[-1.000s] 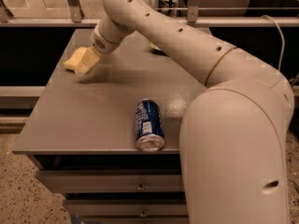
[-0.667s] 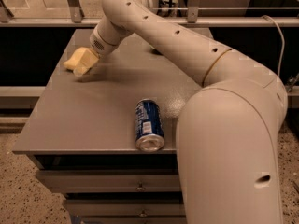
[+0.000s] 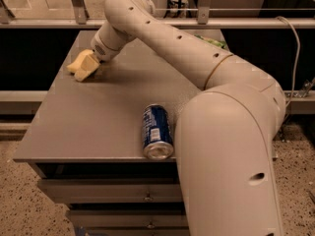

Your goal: Pick sponge

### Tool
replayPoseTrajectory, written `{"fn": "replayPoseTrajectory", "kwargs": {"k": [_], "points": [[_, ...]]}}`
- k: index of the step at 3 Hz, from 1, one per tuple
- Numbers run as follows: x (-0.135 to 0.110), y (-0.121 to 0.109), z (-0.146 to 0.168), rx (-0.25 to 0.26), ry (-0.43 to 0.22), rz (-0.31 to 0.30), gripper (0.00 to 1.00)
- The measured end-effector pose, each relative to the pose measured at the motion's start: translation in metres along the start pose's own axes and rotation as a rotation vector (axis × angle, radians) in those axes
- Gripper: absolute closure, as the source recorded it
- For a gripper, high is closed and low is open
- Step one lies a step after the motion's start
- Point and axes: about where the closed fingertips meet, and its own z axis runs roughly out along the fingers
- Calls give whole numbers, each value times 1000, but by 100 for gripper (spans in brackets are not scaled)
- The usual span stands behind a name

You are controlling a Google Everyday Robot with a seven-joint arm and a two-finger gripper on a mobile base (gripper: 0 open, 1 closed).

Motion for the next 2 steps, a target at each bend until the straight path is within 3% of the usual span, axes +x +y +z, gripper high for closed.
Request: {"fn": "replayPoseTrajectory", "kwargs": {"k": [1, 2], "points": [[-2, 1, 5, -11, 0, 13, 39], [-15, 2, -7, -2, -23, 0, 71]]}}
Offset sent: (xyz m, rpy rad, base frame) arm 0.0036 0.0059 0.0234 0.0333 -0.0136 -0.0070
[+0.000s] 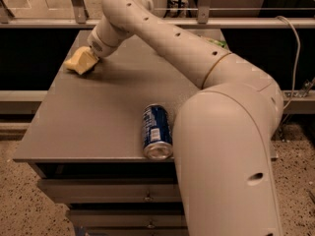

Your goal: Pick sponge

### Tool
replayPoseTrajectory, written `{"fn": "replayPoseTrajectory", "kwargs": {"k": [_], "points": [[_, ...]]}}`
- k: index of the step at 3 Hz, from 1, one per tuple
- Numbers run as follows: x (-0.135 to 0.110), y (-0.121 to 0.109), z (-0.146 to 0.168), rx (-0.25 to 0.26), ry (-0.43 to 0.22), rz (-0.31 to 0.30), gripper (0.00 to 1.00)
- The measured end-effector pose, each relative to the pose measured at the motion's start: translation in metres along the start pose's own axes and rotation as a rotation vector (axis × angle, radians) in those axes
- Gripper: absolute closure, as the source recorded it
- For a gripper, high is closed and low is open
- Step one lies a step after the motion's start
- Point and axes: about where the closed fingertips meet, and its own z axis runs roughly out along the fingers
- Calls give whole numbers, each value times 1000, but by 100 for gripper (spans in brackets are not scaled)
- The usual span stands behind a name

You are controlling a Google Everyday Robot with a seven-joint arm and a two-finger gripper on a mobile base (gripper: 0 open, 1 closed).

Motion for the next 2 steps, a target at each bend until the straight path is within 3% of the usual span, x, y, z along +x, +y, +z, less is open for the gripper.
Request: {"fn": "replayPoseTrajectory", "kwargs": {"k": [1, 2], "points": [[-17, 0, -26, 23, -33, -34, 99], [-30, 3, -66, 57, -59, -66, 100]]}}
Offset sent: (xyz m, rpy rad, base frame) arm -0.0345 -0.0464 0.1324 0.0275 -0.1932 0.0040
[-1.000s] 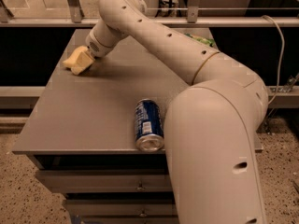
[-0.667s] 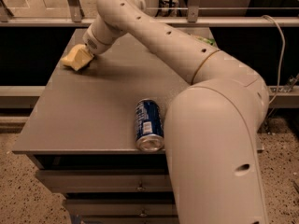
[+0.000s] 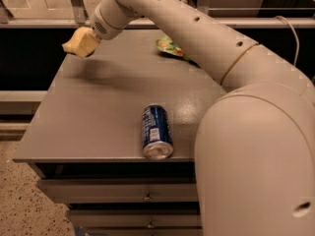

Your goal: Pick sponge

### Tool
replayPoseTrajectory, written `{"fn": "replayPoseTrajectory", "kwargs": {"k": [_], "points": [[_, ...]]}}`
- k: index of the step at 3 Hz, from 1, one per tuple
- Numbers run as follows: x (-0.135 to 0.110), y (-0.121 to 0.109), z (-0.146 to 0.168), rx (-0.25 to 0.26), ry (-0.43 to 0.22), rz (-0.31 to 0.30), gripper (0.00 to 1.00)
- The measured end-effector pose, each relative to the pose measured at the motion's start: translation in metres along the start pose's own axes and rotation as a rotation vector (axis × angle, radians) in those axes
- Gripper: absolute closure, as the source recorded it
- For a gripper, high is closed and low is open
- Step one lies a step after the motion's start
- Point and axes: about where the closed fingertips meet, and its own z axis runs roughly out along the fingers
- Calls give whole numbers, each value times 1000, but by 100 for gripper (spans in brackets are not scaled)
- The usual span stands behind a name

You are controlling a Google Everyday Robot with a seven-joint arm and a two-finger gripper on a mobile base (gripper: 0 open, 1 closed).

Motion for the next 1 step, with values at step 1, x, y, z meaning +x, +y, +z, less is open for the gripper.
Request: {"fn": "replayPoseTrajectory", "kwargs": {"k": [1], "points": [[-4, 1, -5, 5, -5, -4, 100]]}}
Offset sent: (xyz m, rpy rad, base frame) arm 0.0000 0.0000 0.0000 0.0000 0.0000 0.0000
